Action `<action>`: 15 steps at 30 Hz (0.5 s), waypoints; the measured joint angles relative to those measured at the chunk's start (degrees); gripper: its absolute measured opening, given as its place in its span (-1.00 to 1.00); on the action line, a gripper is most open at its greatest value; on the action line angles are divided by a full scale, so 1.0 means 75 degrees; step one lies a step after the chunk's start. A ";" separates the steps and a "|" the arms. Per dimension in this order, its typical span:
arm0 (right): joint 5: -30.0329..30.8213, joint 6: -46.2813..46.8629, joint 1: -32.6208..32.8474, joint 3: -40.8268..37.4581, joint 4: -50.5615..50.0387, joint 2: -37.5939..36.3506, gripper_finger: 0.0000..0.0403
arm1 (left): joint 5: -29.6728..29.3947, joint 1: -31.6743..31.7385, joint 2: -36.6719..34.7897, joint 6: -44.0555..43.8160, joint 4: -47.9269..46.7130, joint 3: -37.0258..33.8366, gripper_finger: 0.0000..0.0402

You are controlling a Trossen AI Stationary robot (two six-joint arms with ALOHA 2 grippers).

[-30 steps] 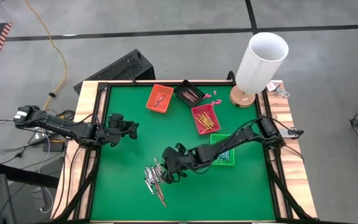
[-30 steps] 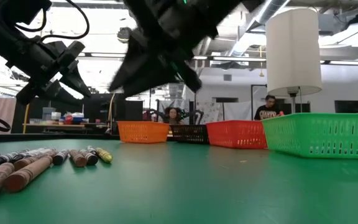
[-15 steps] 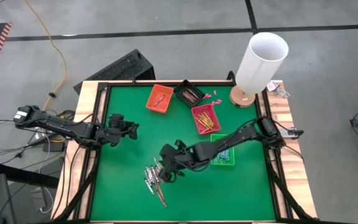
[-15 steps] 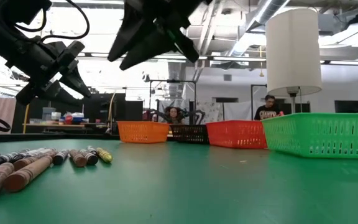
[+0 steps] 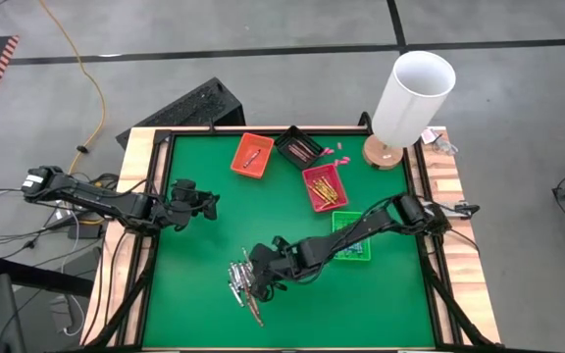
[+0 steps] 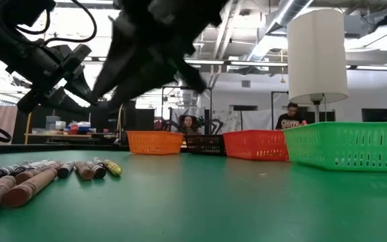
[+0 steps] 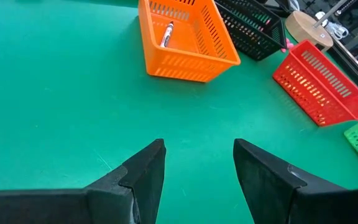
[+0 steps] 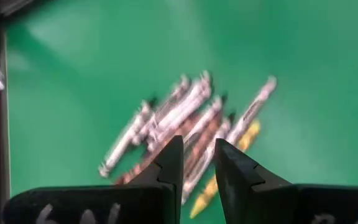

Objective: Sort crayons
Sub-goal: Put the yellow crayon into the red bin

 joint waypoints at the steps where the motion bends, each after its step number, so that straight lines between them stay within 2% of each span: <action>1: -0.0056 0.0001 0.0011 0.0120 -0.0179 0.0202 -0.57 | -0.0003 0.0001 -0.0004 -0.0002 0.0010 0.0000 -0.10; 3: -0.0104 0.0037 -0.0015 0.0501 -0.0332 0.0512 -0.57 | 0.0005 0.0002 0.0002 0.0000 0.0007 0.0009 -0.10; 10: -0.0097 0.0057 -0.0072 0.2228 -0.2554 0.1564 -0.57 | 0.0078 -0.0023 0.0153 0.0036 0.0062 0.0017 -0.10; 15: -0.0068 -0.0114 -0.0093 0.3138 -0.3234 0.2020 -0.57 | 0.0147 -0.0039 0.0307 0.0021 -0.0012 0.0006 -0.10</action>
